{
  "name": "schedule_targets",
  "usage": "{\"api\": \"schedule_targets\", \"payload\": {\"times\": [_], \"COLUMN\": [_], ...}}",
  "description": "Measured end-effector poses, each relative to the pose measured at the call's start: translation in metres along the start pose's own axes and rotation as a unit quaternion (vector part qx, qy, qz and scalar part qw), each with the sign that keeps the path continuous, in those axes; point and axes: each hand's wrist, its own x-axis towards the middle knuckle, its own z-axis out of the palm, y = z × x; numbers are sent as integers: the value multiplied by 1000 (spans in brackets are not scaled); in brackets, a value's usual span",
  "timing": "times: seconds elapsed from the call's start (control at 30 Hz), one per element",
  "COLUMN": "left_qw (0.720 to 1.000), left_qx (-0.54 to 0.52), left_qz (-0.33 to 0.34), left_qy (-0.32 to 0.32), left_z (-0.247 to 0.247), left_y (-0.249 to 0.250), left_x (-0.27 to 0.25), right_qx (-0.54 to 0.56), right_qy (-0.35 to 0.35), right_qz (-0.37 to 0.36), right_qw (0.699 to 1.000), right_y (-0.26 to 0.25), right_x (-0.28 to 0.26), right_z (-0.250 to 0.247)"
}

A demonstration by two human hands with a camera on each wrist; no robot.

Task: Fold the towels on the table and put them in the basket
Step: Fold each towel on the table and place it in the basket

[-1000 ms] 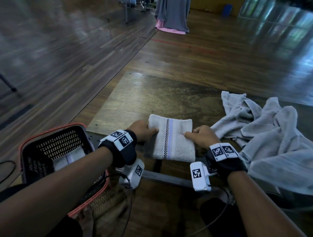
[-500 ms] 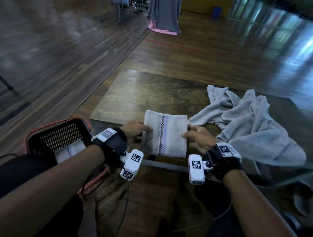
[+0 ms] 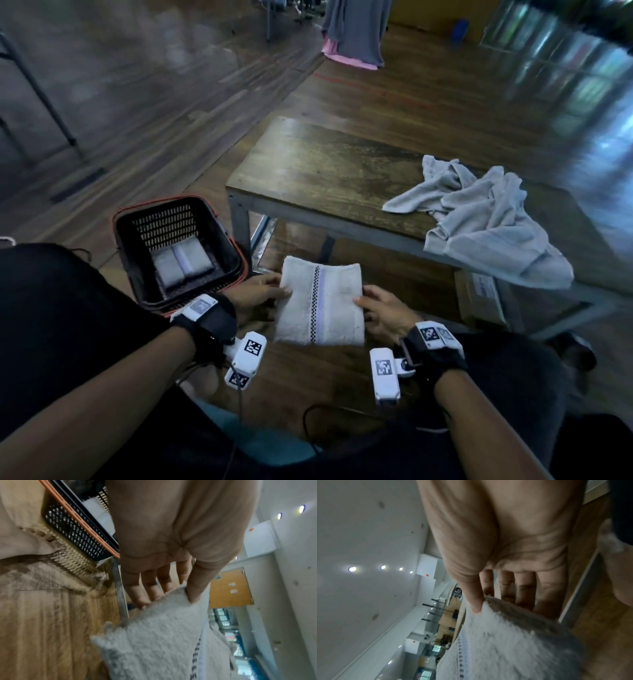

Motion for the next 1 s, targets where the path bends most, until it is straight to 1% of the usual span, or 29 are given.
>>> {"api": "schedule_targets", "payload": {"times": [0.13,0.23,0.3,0.43,0.5,0.53,0.63,0.73,0.83,0.9,0.97,1.0], "left_qw": [994,986,977,945,934,932,931,930,923,917,909,909], "left_qx": [-73,-111,-138,-216,-230,-231,-224,-195,-160,-140,-127,-108], "left_qz": [72,94,90,60,31,20,-15,-58,-72,-70,-83,-93], "left_qy": [29,83,133,240,272,277,288,305,343,366,388,392], "left_z": [-23,-49,-68,-108,-131,-142,-176,-206,-242,-266,-300,-305], "left_y": [13,4,-10,-37,-42,-44,-49,-51,-44,-42,-52,-53], "left_x": [-35,-61,-76,-96,-99,-97,-79,-45,5,42,95,104], "right_qx": [-13,-30,-62,-113,-132,-143,-206,-257,-292,-308,-337,-352], "right_qy": [-43,-87,-118,-168,-180,-181,-176,-171,-161,-150,-142,-139], "right_qz": [-48,-64,-71,-67,-60,-57,-59,-52,-57,-59,-49,-49], "right_qw": [998,994,989,977,973,971,961,950,941,938,929,924], "right_y": [-29,-42,-50,-56,-52,-50,-44,-42,-51,-57,-51,-51], "right_x": [1,13,25,50,68,80,126,171,222,261,318,327], "right_z": [25,61,93,162,191,203,236,266,296,315,335,335]}}
